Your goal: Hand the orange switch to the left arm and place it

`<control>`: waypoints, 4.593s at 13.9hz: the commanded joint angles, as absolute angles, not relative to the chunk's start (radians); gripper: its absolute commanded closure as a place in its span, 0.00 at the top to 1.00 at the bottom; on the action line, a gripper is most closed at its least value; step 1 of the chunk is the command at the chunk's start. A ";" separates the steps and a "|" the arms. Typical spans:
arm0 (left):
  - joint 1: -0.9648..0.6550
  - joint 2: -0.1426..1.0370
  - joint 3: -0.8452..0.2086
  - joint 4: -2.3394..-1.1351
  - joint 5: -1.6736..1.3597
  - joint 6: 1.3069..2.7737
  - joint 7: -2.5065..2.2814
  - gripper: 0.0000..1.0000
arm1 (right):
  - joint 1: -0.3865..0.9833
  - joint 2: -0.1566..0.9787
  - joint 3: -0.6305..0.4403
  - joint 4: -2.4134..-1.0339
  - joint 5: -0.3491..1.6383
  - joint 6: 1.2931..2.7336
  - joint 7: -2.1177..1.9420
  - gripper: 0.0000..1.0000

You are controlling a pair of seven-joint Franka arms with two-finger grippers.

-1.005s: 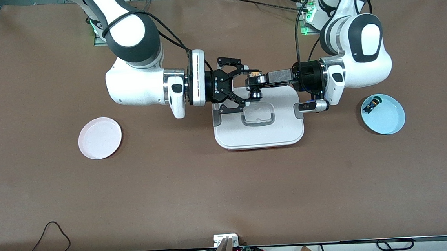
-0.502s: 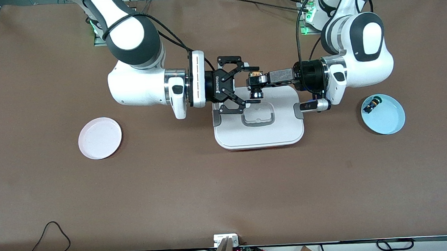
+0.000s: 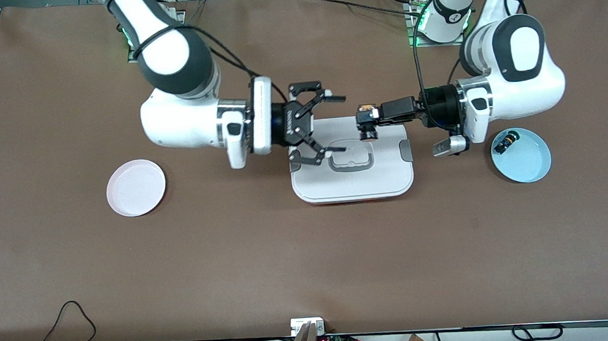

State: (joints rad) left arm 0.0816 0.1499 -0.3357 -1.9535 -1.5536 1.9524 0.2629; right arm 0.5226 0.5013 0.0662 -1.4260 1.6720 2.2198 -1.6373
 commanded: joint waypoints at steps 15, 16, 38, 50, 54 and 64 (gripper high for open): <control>0.141 0.320 0.031 -1.959 0.051 1.992 0.215 0.05 | 0.177 0.311 0.066 -1.809 0.907 2.039 -0.656 1.00; 0.146 0.360 0.040 -1.944 0.128 2.032 0.215 0.05 | 0.160 0.307 0.066 -1.804 0.831 2.007 -0.535 1.00; 0.146 0.292 0.110 -1.916 0.161 2.150 0.316 1.00 | -0.004 0.152 -0.089 -1.575 -0.046 1.635 0.020 1.00; 0.031 -0.026 0.040 -1.614 -0.046 1.532 0.049 1.00 | -0.002 0.043 -0.080 -1.662 -0.040 1.704 -0.008 1.00; 0.035 -0.026 0.014 -1.614 -0.032 1.528 0.043 1.00 | -0.002 0.054 -0.078 -1.638 -0.035 1.681 -0.009 1.00; 0.041 -0.023 0.011 -1.612 -0.041 1.531 0.043 1.00 | 0.002 0.054 -0.077 -1.624 0.008 1.678 -0.077 1.00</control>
